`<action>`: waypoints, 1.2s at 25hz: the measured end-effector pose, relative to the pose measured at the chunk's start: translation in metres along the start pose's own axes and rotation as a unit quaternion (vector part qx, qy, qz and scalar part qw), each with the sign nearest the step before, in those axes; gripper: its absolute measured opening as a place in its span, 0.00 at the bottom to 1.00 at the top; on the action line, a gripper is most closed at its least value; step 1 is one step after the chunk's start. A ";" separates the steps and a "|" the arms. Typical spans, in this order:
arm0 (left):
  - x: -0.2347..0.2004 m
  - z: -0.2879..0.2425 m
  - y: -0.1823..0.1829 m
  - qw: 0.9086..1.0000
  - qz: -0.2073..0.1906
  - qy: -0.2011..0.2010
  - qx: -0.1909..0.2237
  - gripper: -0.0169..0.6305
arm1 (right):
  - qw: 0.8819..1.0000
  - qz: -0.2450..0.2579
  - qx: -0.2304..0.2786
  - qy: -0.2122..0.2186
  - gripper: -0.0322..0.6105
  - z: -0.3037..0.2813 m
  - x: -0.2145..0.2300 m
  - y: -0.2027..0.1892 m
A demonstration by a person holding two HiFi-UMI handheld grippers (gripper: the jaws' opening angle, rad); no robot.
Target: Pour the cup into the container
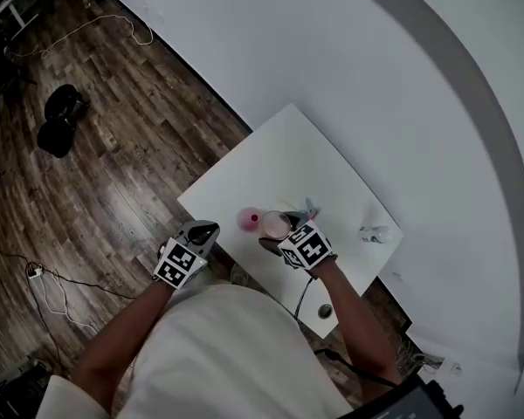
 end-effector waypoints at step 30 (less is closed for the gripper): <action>0.084 0.033 0.052 0.994 -0.013 0.085 0.067 0.05 | 0.979 0.021 0.168 -0.115 0.64 0.049 -0.021 -0.052</action>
Point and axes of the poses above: the fingertips, and each gripper's own axes: z backward along the fingers, x to its right, y out of its top, the point moved 1 cm from there along z, backward along the fingers, and after that the axes turned 13 degrees about -x, right-handed, at the moved point
